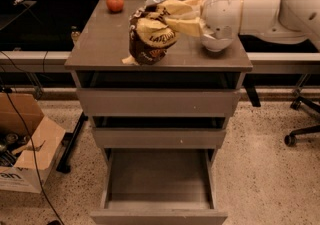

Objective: Pick brown chip bag from bottom drawer and place on counter

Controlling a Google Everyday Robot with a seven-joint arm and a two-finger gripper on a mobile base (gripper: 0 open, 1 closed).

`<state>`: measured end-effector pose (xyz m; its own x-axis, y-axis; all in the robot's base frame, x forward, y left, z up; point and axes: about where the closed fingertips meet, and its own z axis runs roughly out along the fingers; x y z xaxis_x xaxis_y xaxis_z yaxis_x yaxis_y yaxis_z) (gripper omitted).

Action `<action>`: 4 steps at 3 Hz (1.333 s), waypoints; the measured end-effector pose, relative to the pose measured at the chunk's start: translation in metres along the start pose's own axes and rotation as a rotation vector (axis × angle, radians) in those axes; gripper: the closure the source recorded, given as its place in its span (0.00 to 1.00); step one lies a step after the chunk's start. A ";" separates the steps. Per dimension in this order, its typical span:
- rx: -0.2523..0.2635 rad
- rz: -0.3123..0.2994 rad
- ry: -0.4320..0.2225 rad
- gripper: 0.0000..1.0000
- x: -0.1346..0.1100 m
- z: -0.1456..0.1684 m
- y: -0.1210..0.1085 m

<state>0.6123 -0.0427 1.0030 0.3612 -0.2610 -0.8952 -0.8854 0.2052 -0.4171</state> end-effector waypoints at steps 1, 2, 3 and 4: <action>0.059 0.017 -0.043 1.00 0.018 0.017 -0.030; 0.137 0.040 -0.056 1.00 0.041 0.028 -0.060; 0.190 0.071 -0.052 0.84 0.069 0.039 -0.085; 0.218 0.092 -0.035 0.59 0.094 0.053 -0.107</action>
Offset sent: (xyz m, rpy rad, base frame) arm 0.1250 -0.0086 -0.0271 0.1690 -0.0127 -0.2074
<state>0.7562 -0.0393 0.9553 0.2952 -0.1999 -0.9343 -0.8324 0.4262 -0.3542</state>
